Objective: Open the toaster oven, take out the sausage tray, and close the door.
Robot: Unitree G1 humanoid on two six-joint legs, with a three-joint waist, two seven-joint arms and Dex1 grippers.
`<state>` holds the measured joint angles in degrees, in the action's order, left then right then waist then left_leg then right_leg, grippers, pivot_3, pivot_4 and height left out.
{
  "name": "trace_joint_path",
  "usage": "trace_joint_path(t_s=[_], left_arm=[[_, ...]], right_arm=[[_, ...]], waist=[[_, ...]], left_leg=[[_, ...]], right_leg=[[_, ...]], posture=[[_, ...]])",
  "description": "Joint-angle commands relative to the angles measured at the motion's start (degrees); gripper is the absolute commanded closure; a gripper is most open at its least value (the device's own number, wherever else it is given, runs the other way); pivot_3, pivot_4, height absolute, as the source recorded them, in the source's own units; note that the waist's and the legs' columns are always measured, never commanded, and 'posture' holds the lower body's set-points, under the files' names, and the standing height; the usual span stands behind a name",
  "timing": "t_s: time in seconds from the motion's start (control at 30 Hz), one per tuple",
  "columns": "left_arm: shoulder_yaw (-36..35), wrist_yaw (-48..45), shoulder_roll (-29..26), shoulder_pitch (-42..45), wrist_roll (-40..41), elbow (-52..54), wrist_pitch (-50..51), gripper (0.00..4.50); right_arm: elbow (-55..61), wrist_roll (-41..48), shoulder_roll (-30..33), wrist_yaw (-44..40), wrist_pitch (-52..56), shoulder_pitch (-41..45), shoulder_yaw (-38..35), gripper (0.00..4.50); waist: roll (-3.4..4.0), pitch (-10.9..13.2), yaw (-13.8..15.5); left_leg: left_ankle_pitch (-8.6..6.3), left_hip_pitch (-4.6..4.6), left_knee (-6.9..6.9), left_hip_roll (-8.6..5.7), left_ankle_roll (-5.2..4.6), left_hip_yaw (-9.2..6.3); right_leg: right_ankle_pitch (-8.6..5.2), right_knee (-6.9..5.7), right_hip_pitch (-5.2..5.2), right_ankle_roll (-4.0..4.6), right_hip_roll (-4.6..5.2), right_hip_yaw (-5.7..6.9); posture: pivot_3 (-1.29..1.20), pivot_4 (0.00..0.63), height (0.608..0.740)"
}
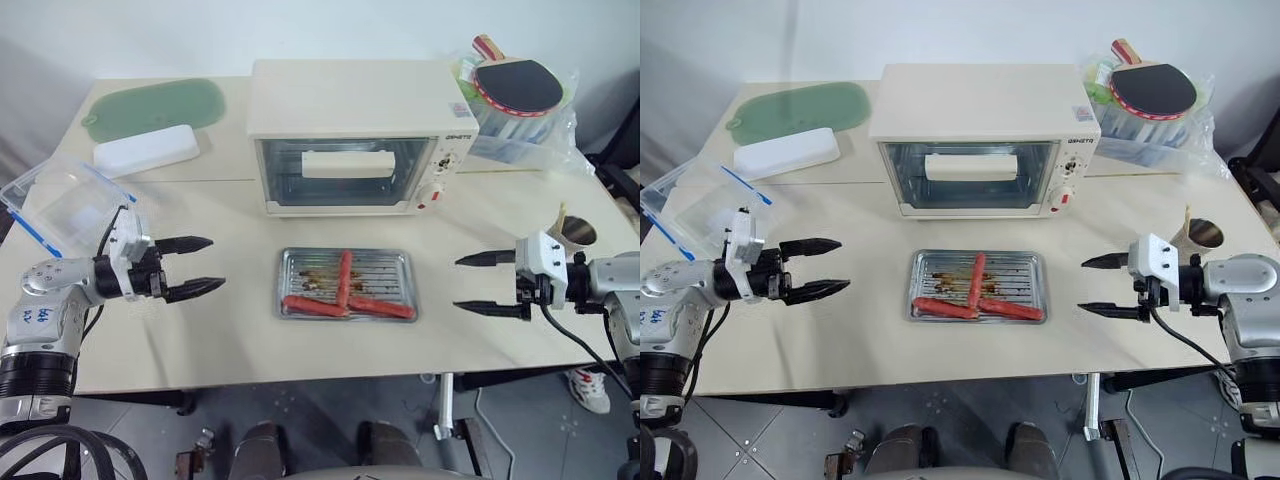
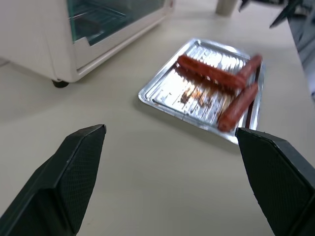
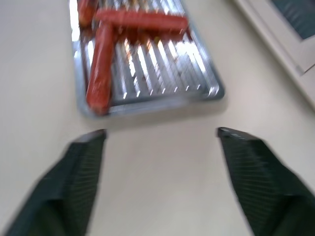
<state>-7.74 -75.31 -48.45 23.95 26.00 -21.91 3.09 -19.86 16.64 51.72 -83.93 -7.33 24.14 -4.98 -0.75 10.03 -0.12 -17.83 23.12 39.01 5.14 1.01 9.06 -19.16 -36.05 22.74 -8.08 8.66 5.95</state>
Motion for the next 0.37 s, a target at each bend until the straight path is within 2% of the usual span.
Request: trace_joint_path(t_s=[0.03,0.17,0.37], left_arm=[[0.9,-6.9,-2.8,1.1,-5.1,-9.7,-10.9,0.00],[1.0,-8.6,-2.3,6.0,-6.4,-17.7,-11.3,0.00],[1.1,-9.6,-1.2,9.6,-6.9,-21.8,-9.9,0.00]], right_arm=[[-6.4,-1.7,4.2,-1.5,-6.1,0.4,-2.1,0.02],[-6.8,-1.1,3.2,0.9,-5.5,1.4,-2.0,0.02],[-2.1,-0.4,1.7,6.3,-3.3,-1.1,-3.0,0.02]], waist=[[0.04,0.0,-0.1],[0.04,0.0,-0.1],[0.05,0.1,-0.1]], left_leg=[[0.00,0.00,-0.01,0.00,0.00,0.01],[0.00,0.00,-0.02,0.04,0.00,0.08],[0.00,0.00,0.06,0.06,-0.01,0.08]], right_leg=[[0.00,0.01,0.02,0.00,0.00,0.00],[0.00,-0.02,0.07,0.00,-0.01,-0.01],[0.00,-0.12,0.08,-0.01,0.00,-0.02]], posture=[[0.00,0.150,0.740],[0.00,0.150,0.740],[0.00,0.150,0.740]])
